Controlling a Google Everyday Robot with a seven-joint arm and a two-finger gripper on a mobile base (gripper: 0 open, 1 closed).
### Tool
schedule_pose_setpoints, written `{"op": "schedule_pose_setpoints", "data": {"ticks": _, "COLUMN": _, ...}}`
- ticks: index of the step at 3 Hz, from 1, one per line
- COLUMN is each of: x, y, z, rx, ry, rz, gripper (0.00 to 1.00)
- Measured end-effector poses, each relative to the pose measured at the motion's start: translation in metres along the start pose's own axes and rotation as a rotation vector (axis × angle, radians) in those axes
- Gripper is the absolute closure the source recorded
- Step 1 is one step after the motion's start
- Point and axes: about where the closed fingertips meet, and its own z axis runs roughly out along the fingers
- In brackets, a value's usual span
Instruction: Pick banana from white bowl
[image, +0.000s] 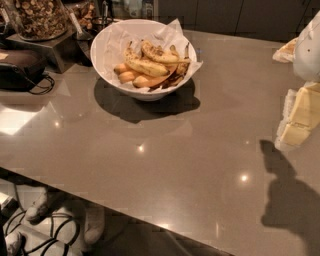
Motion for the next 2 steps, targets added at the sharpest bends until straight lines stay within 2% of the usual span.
{"op": "schedule_pose_setpoints", "data": {"ticks": 1, "x": 0.0, "y": 0.0, "z": 0.0, "rx": 0.0, "ry": 0.0, "rz": 0.0, "gripper": 0.0}}
{"op": "schedule_pose_setpoints", "data": {"ticks": 2, "x": -0.018, "y": -0.019, "z": 0.006, "rx": -0.016, "ry": 0.046, "rz": -0.003, "gripper": 0.0}}
